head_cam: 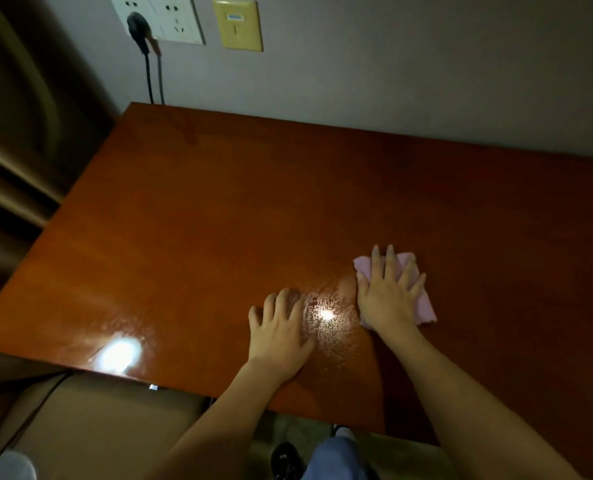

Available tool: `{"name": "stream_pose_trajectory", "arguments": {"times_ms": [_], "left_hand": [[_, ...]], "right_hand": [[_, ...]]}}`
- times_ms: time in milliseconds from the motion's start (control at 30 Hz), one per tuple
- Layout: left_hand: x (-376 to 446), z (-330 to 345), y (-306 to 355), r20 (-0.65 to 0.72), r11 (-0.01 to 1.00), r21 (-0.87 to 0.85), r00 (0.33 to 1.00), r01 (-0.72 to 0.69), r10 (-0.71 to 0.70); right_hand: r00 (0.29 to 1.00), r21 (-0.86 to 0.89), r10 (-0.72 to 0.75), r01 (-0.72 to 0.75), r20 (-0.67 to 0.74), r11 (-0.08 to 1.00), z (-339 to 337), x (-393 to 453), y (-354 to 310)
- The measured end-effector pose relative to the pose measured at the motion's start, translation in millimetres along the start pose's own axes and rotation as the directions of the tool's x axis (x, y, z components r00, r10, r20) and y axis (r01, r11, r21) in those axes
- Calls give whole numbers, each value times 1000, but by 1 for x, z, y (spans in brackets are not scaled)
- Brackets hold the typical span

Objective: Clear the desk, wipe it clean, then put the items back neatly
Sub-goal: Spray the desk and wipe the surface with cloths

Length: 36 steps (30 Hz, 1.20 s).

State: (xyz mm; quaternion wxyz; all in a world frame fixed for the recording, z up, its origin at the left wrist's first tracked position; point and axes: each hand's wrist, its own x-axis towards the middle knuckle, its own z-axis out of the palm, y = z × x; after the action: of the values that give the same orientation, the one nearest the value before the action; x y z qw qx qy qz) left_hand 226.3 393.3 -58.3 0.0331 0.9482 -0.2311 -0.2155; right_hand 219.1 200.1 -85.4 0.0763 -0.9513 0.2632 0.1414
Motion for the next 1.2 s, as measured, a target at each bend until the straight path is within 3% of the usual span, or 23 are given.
{"name": "stream_pose_trajectory", "arguments": {"times_ms": [133,267,433,633,700,800,867,1000,1067,1200], "left_hand": [[18,-4,0,-18,1000,10,1000,-4,4],[39,-8,18,-14,1000,8,1000,-18,18],[51,-10,29,-37,999,14,999,-31,31],[62,-12,29,-60,1000,-10,998,-9,9],[67,-11,31,-103,1000,-31,995,-2,-1],[77,-15,36,-122,998,-54,992,11,-18],[87,-17,38,-83,998,-54,996,35,-39],[111,-31,48,-66,995,-62,994,79,-83],[122,-36,54,-44,994,-59,994,93,-95],[134,-42,62,-32,994,-41,994,102,-103]], "right_hand": [[971,-104,-237,236,8,966,8,-9,-12],[915,-176,-393,403,92,898,14,-24,27],[952,-215,-300,306,58,928,-5,1,66],[998,-21,-14,13,-61,1000,-23,64,32],[997,-21,-63,63,-35,998,-26,78,9],[962,-111,-272,268,-21,957,-23,83,-4],[905,-183,-425,413,-26,892,-20,79,6],[768,-249,-627,637,130,729,-19,73,55],[769,-259,-626,636,133,727,-22,81,76],[888,-240,-459,454,36,858,-36,118,93]]}}
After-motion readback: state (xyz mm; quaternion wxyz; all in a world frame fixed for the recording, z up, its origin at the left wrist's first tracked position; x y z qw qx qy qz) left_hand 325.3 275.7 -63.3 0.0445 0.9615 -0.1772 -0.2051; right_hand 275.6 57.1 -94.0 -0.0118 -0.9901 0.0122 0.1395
